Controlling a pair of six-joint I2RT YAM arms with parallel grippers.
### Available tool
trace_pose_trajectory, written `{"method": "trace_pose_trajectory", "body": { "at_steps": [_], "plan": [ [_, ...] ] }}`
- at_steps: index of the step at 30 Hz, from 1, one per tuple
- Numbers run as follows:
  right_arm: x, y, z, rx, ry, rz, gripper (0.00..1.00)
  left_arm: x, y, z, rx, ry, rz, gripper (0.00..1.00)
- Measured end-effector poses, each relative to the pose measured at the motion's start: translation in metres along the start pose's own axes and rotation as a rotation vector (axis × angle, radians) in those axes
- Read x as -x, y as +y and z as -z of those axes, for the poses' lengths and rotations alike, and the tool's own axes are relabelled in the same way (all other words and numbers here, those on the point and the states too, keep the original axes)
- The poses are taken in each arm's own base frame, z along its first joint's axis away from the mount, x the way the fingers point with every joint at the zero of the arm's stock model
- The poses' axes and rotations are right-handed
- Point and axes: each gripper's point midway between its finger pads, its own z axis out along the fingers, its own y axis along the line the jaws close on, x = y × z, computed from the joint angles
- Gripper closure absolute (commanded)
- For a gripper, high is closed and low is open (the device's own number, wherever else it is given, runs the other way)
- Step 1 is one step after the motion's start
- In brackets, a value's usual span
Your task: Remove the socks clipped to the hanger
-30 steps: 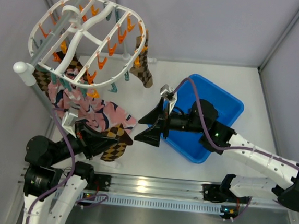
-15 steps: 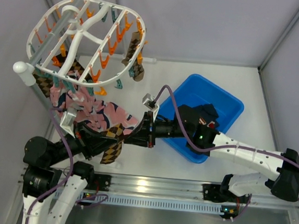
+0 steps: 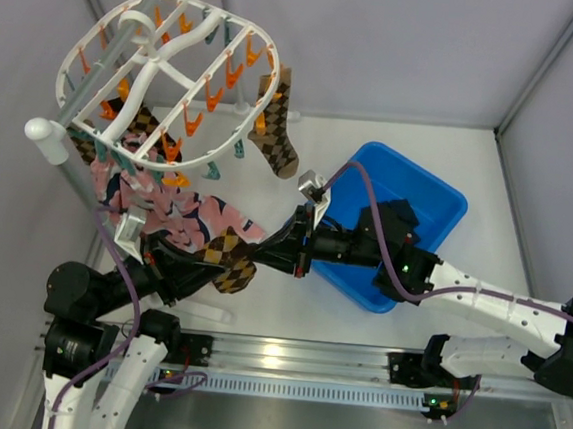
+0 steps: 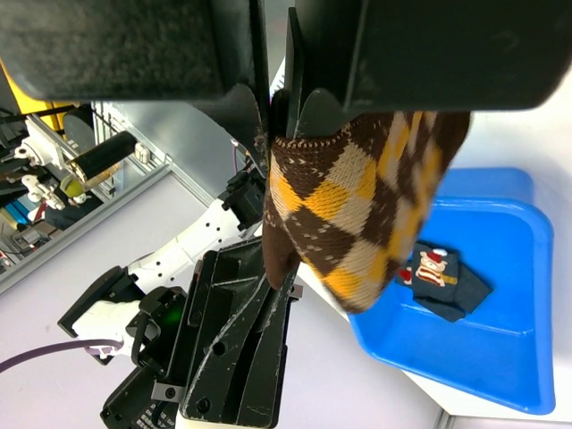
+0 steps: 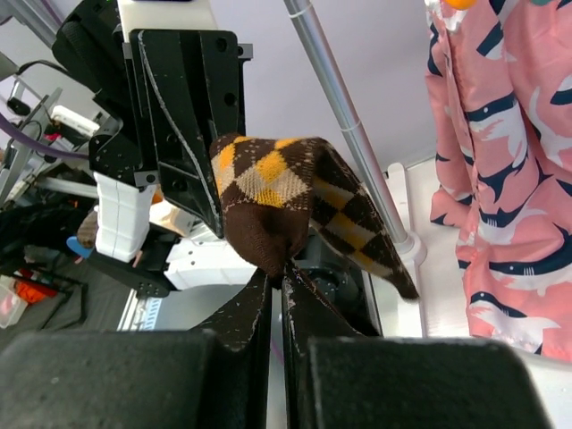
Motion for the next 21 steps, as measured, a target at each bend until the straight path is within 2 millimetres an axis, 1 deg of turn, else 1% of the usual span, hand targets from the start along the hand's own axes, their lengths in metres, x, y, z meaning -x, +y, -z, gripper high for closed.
{"method": "trace_pose_trajectory", "body": {
  "at_steps": [1, 3, 4, 5, 6, 7, 8, 9, 10, 11, 13, 18, 21],
  "plan": [
    [0.001, 0.0, 0.001, -0.004, -0.003, 0.001, 1.0, 0.0, 0.0, 0.0, 0.0, 0.0, 0.001, 0.9],
    [0.001, -0.001, 0.002, -0.01, -0.007, 0.001, 1.0, 0.0, 0.0, 0.0, 0.0, 0.0, 0.002, 1.0],
    [0.001, -0.001, 0.002, -0.009, -0.007, 0.001, 1.0, 0.0, 0.0, 0.0, 0.0, 0.0, 0.003, 1.0],
    [0.0, 0.0, 0.002, -0.007, -0.005, 0.0, 0.92, 0.0, 0.0, 0.0, 0.0, 0.0, 0.002, 1.0],
    [0.0, 0.001, 0.002, 0.001, -0.003, -0.001, 0.76, 0.0, 0.0, 0.0, 0.0, 0.0, 0.002, 1.0],
    [0.0, 0.002, 0.002, 0.008, -0.001, -0.005, 0.53, 0.0, 0.0, 0.0, 0.0, 0.0, 0.003, 1.0],
    [-0.001, 0.004, 0.002, 0.019, 0.004, -0.006, 0.47, 0.0, 0.0, 0.0, 0.0, 0.0, 0.003, 1.0],
    [-0.001, 0.006, 0.002, 0.03, 0.006, -0.001, 0.44, 0.0, 0.0, 0.0, 0.0, 0.0, 0.003, 1.0],
    [-0.001, 0.008, 0.002, 0.039, 0.008, 0.003, 0.38, 0.0, 0.0, 0.0, 0.0, 0.0, 0.002, 1.0],
    [-0.001, 0.009, 0.003, 0.049, 0.01, 0.004, 0.33, 0.0, 0.0, 0.0, 0.0, 0.0, 0.002, 1.0],
    [-0.002, 0.011, 0.003, 0.061, 0.014, 0.006, 0.31, 0.0, 0.0, 0.0, 0.0, 0.0, 0.002, 1.0],
    [-0.005, 0.012, 0.001, 0.074, 0.026, 0.004, 0.3, 0.0, 0.0, 0.0, 0.0, 0.0, 0.002, 1.0],
    [-0.009, 0.007, -0.004, 0.066, 0.039, -0.006, 0.35, 0.0, -0.001, 0.0, -0.003, 0.002, 0.002, 1.0]
  ]
}}
